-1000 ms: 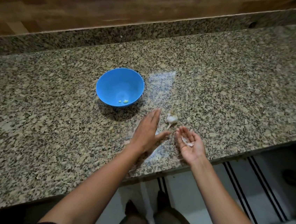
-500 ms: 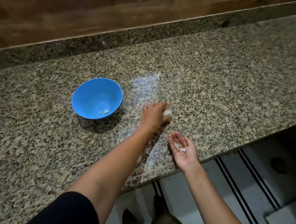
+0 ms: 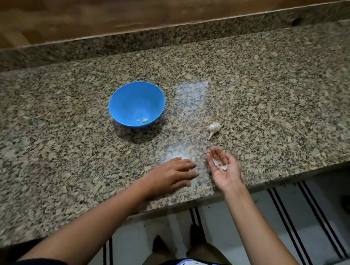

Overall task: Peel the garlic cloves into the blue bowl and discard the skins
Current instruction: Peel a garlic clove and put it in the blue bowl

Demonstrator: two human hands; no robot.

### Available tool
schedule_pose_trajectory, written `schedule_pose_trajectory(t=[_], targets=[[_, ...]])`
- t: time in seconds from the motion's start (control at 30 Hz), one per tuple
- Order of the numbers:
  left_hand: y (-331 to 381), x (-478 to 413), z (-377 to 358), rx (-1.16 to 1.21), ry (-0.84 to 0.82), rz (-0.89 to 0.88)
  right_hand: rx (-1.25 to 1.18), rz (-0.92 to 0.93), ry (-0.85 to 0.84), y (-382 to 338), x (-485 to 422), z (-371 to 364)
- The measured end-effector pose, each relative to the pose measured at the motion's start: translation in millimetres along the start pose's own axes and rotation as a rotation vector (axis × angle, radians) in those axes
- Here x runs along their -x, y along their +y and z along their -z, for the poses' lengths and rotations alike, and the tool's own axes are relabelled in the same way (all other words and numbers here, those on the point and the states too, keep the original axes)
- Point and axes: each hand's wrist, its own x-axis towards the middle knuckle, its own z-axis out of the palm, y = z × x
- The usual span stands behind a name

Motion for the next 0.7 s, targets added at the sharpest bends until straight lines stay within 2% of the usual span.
schedule_pose_trajectory(t=[0.07,0.13,0.27,0.3,0.4,0.47,0.57,0.7], targets=[[-7,30,6,-0.054,-0.002,-0.004,0.015,-0.03,-0.01,11,4,-7],[-7,55,13,0.005,0.1,0.043,0.042,-0.06,-0.027,22,6,-13],[-2,95,33,0.404,0.412,0.491,0.072,-0.099,-0.049,38,8,-18],[-3,107,33,0.352,0.392,0.521,0.08,-0.1,-0.053,39,9,-17],[-8,137,18,-0.038,0.048,0.522,0.093,-0.093,-0.066,37,11,-13],[-7,136,12,-0.157,-0.072,0.526,0.092,-0.068,-0.064,31,11,-8],[1,99,8,-0.156,-0.111,0.431,0.074,-0.03,-0.054,21,10,1],[8,40,1,-0.159,-0.085,0.34,0.019,0.007,-0.03,6,9,12]])
